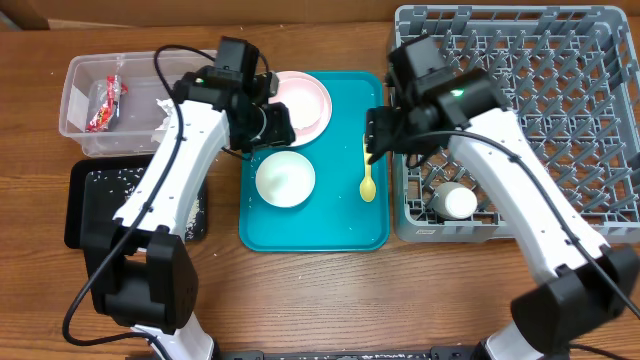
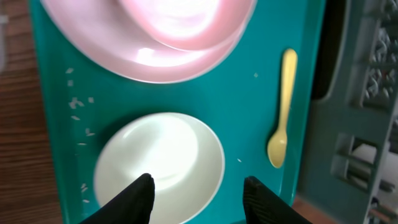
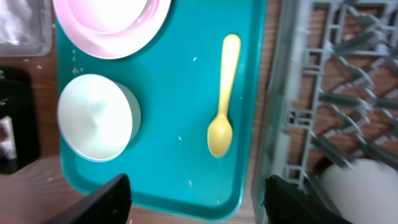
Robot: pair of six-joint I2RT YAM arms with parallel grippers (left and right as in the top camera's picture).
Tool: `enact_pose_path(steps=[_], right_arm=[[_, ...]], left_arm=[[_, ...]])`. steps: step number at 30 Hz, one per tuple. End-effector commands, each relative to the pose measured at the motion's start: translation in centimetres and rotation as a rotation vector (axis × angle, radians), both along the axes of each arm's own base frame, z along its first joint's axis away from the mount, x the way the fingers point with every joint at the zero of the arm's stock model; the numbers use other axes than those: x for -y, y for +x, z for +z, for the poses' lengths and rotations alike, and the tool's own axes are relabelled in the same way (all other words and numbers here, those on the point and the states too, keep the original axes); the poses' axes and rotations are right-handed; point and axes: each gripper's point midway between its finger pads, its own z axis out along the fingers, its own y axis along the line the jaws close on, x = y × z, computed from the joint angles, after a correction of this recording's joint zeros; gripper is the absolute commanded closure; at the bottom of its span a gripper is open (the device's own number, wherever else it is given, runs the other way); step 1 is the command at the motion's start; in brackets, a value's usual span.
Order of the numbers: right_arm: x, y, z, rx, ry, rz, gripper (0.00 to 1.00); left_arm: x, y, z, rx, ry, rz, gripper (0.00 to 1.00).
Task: Sort waste into correct bins and load items into the dishwasher
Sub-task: 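Reach right gripper to the yellow spoon and grasp it, then carry the yellow spoon with right gripper into the rack and release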
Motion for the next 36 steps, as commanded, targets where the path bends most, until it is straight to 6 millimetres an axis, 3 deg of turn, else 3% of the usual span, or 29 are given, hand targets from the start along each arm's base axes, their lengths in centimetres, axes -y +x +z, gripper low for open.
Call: enact_pose_path(steps=[1, 7, 17, 20, 28, 29, 32, 36], right_arm=[[-0.9, 0.7, -3.7, -0.047, -0.077, -0.032, 0.31], [-1.5, 1.0, -8.5, -0.143, -0.125, -0.069, 0.36], [-2.3, 0.6, -15.9, -0.306, -0.152, -0.094, 0.46], [-2.3, 0.6, -17.7, -0.332, -0.163, -0.116, 0.52], [-2.4, 1.0, -20.9, -0.354, -0.179, -0.142, 0.56], [-2.4, 1.0, -20.9, -0.354, -0.179, -0.142, 0.59], [-2.6, 1.1, -20.8, -0.352, -0.166, -0.140, 0.96], [-3.0, 1.0, -20.6, -0.362, -0.145, -0.136, 0.96]], left_arm=[[-2.7, 0.8, 0.0, 0.001, 0.046, 0.104, 0.50], [-4.2, 1.0, -0.2, -0.002, 0.066, 0.138, 0.50], [-4.4, 1.0, -0.2, -0.002, 0.073, 0.142, 0.48], [-4.4, 1.0, -0.2, -0.002, 0.074, 0.142, 0.46], [-4.8, 0.8, -0.4, -0.006, 0.099, 0.138, 0.37], [-4.8, 0.8, -0.4, -0.006, 0.099, 0.138, 0.37], [-4.8, 0.8, -0.4, -0.006, 0.099, 0.138, 0.36], [-4.8, 0.8, -0.4, -0.005, 0.098, 0.139, 0.33]])
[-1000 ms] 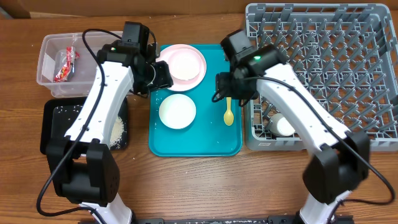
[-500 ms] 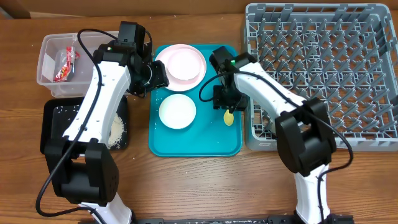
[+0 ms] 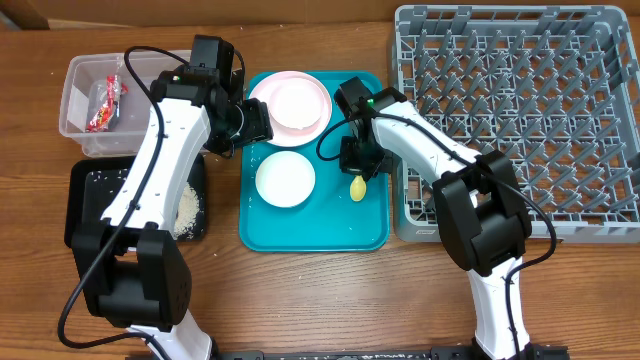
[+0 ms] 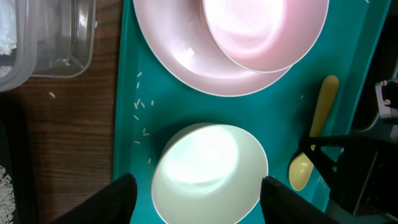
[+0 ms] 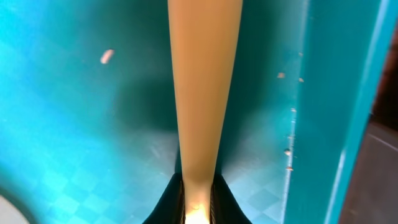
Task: Sort waste into correct bins and load items into the dishwasher
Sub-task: 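Carry the yellow spoon with right gripper into the rack and release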
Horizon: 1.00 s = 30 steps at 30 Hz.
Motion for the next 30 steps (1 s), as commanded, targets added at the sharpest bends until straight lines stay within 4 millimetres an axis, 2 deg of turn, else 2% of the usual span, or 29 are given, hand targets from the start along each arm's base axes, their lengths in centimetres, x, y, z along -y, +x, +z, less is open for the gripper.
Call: enact_pose_path(steps=[1, 4, 7, 14, 19, 22, 23, 26, 28, 30], right_arm=[[-0.1, -0.7, -2.2, -0.060, -0.002, -0.006, 0.96], [-0.2, -0.5, -1.3, -0.054, 0.001, 0.001, 0.96], [-0.5, 0.0, 0.6, -0.033, 0.013, 0.005, 0.96], [-0.8, 1.7, 8.8, 0.108, 0.081, 0.042, 0.96], [0.4, 1.7, 14.6, 0.190, 0.119, 0.019, 0.96], [2.4, 1.6, 18.1, 0.249, 0.139, -0.020, 0.96], [3.6, 1.5, 19.5, 0.273, 0.144, -0.046, 0.96], [6.9, 1.3, 22.0, 0.313, 0.147, -0.115, 0.96], [9.8, 1.3, 22.8, 0.322, 0.119, -0.194, 0.96], [13.3, 1.2, 22.7, 0.311, 0.053, -0.308, 0.96]], left_arm=[[-0.4, 0.0, 0.2, 0.005, 0.009, 0.014, 0.32], [-0.4, 0.0, 0.2, 0.005, 0.009, 0.014, 0.30], [-0.4, 0.0, 0.2, 0.005, 0.009, 0.014, 0.29], [-0.4, 0.0, 0.2, 0.005, 0.009, 0.014, 0.27], [-0.4, 0.0, 0.2, 0.005, 0.009, 0.014, 0.27], [-0.4, 0.0, 0.2, 0.005, 0.009, 0.014, 0.26], [-0.4, 0.0, 0.2, 0.005, 0.009, 0.014, 0.26], [-0.4, 0.0, 0.2, 0.005, 0.009, 0.014, 0.26], [-0.4, 0.0, 0.2, 0.005, 0.009, 0.014, 0.25], [-0.4, 0.0, 0.2, 0.005, 0.009, 0.014, 0.25]])
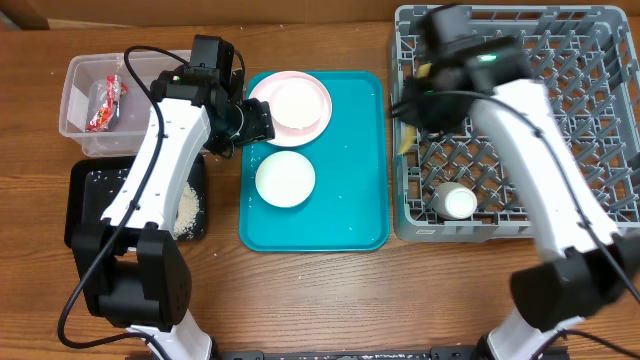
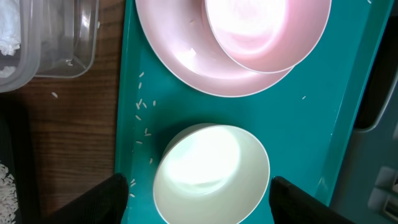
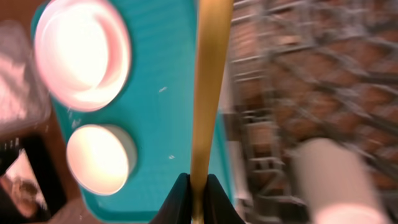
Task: Sort waste into correct bins and load items into the dishwasher
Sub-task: 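Carry the yellow spoon with right gripper into the rack and release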
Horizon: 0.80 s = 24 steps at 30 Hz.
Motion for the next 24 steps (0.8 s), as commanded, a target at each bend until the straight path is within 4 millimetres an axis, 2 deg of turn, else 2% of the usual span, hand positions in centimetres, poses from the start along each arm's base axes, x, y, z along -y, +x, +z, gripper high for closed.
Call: enact_pose_path(steps=[1, 2, 5, 6, 8, 11, 14, 17, 22, 24], right_arm=[[6.3, 0.3, 1.3, 0.014, -0.073, -0.208, 0.96], [8.2, 0.2, 1.0, -0.003, -0.097, -0.279, 0.96], [11.7, -0.2, 0.0, -0.046, -0.099, -0.453, 0.96], [13.1, -0.7, -1.2, -0.090, -0.077, -0.596, 0.96], [13.8, -1.5, -2.4, -0.142, -0.058, -0.738, 0.96], [14.0, -3.6, -5.4, -0.254, -0.033, -1.034, 0.96], [13.2, -5.4, -7.6, -0.342, -0.028, -1.206, 0.96], [12.7, -6.4, -9.0, -0.381, -0.042, -1.279, 0.95], [13.0, -5.5, -8.6, -0.347, -0.017, -1.278, 0.81], [13.1, -4.7, -8.2, -0.318, -0.002, -1.241, 0.80]], left_arm=[[-0.3, 0.0, 0.2, 0.005, 0.003, 0.012, 0.25], [-0.3, 0.0, 0.2, 0.005, 0.003, 0.012, 0.25], [-0.3, 0.0, 0.2, 0.005, 0.003, 0.012, 0.25], [-0.3, 0.0, 0.2, 0.005, 0.003, 0.012, 0.25], [-0.3, 0.0, 0.2, 0.005, 0.003, 0.012, 0.25], [-0.3, 0.0, 0.2, 0.005, 0.003, 0.012, 0.24], [-0.3, 0.0, 0.2, 0.005, 0.003, 0.012, 0.24], [-0.3, 0.0, 0.2, 0.005, 0.003, 0.012, 0.24], [-0.3, 0.0, 0.2, 0.005, 0.003, 0.012, 0.23], [-0.3, 0.0, 0.2, 0.005, 0.003, 0.012, 0.23]])
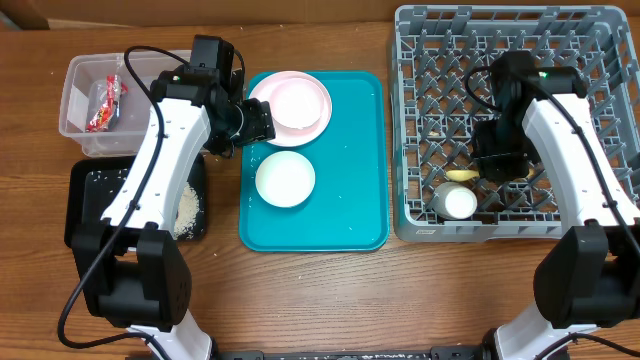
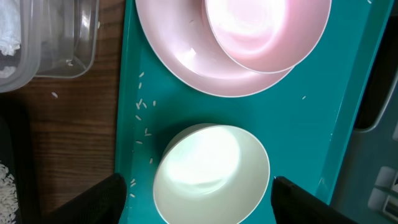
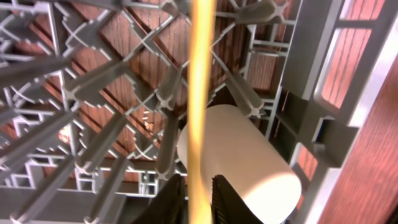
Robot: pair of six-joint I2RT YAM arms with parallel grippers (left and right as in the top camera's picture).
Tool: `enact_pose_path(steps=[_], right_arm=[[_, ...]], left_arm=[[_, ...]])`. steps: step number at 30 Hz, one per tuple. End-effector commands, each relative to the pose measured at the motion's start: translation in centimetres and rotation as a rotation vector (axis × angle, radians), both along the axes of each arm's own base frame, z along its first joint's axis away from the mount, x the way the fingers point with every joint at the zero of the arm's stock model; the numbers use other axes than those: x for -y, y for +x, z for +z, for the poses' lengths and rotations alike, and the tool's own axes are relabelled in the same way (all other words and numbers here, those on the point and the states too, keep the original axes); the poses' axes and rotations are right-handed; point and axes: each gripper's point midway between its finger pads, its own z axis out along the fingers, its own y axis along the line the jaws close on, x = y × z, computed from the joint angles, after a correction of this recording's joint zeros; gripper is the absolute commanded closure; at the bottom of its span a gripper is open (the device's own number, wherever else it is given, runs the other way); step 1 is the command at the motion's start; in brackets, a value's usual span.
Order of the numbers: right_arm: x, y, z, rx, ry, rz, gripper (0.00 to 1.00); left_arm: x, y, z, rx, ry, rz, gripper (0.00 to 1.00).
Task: Sort waste into correct bins and load items into the dishwasher
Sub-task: 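Carry the yellow spoon with right gripper into the rack and release, then reach right gripper to the pink bowl on the plate and grasp it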
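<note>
My right gripper (image 1: pixel 492 165) is shut on the yellow spoon (image 3: pixel 199 93) low inside the grey dish rack (image 1: pixel 600 60). The spoon's bowl (image 1: pixel 461 175) shows just above a white cup (image 1: pixel 459 203) lying in the rack's front left corner. My left gripper (image 2: pixel 196 202) is open, its fingers either side of the white bowl (image 1: pixel 285 178) on the teal tray (image 1: pixel 350 160). A pink bowl (image 1: pixel 301 103) sits in a pink plate (image 1: pixel 262 97) at the tray's back.
A clear bin (image 1: pixel 75 120) with a red wrapper (image 1: pixel 104 103) stands at the back left. In front of it lies a black tray (image 1: pixel 82 215) holding rice. Loose rice grains dot the teal tray's left edge. The rack's tines crowd around the right gripper.
My right gripper has moved with the spoon from the rack's back left edge to low in the rack beside the white cup. The left arm has not moved.
The spoon lay on the tray and my right gripper stood open above it. Then it was shut on the spoon's handle on the tray. Then it held the spoon at the rack's left side, and now down inside the rack. My left gripper drew back slightly and stayed open.
</note>
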Motion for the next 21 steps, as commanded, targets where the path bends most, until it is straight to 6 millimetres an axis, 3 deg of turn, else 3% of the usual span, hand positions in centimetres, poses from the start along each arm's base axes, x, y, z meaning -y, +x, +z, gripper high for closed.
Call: enact_pose_path(steps=[1, 5, 6, 7, 9, 12, 16, 21], right_arm=[[0.4, 1.6, 1.1, 0.075, -0.008, 0.016, 0.76], [0.5, 4.0, 2.3, 0.168, -0.023, 0.185, 0.51], [0.5, 4.7, 2.7, 0.196, -0.029, 0.260, 0.39], [-0.4, 6.4, 3.7, 0.265, -0.026, 0.478, 0.24], [-3.0, 8.2, 5.0, 0.372, 0.027, 0.761, 0.17], [-7.6, 9.4, 7.1, 0.519, 0.128, 1.017, 0.17], [-11.3, 10.0, 8.0, 0.581, 0.118, 1.103, 0.07], [-17.0, 11.5, 9.2, 0.681, -0.009, 1.202, 0.05]], left_arm=[[-0.3, 0.0, 0.2, 0.005, 0.003, 0.012, 0.23], [-0.3, 0.0, 0.2, 0.005, 0.003, 0.012, 0.23], [-0.3, 0.0, 0.2, 0.005, 0.003, 0.012, 0.23], [-0.3, 0.0, 0.2, 0.005, 0.003, 0.012, 0.23], [-0.3, 0.1, 0.2, 0.009, 0.003, 0.012, 0.23], [-0.3, 0.4, 0.3, 0.021, 0.002, 0.012, 0.23], [-0.2, 0.6, 0.4, 0.031, 0.002, 0.012, 0.20], [-1.5, 1.2, 0.3, 0.055, 0.069, 0.037, 0.16]])
